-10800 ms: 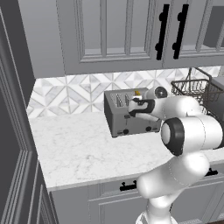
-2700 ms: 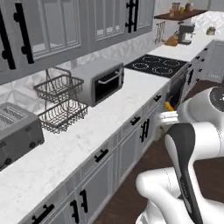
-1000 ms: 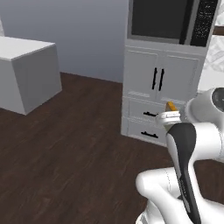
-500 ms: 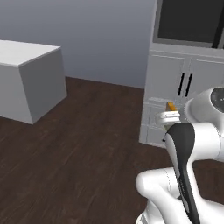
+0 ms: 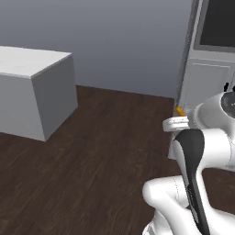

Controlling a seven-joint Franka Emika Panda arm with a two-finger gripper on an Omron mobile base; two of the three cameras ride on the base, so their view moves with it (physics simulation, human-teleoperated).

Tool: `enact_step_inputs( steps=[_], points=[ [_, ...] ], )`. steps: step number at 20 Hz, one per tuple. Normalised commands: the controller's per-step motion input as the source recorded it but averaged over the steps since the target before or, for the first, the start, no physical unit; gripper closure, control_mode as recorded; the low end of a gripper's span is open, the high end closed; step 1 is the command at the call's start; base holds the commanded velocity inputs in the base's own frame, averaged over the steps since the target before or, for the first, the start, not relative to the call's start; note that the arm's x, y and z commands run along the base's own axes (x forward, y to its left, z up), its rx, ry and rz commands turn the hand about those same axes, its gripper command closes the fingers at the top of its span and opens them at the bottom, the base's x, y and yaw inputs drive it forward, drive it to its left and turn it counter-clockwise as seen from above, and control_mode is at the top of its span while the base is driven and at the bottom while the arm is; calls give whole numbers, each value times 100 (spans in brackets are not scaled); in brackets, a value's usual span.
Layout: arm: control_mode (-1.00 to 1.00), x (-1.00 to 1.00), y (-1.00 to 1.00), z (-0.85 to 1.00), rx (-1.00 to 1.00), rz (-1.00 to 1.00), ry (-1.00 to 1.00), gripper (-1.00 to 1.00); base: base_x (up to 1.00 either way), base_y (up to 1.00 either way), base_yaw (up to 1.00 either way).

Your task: Start the toaster. Once the lever pops up, take the bread to the plate on the dining counter.

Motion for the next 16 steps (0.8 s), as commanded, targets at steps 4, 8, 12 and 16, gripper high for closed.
enact_step_inputs(
  steps=[4,8,12,16],
  points=[
    [100,0,0,0,0,0,0,100,100,100,-17],
    [100,0,0,0,0,0,0,100,100,100,-18],
    [100,0,0,0,0,0,0,100,100,100,-20],
    [100,0,0,0,0,0,0,100,100,100,-23]
  ],
)
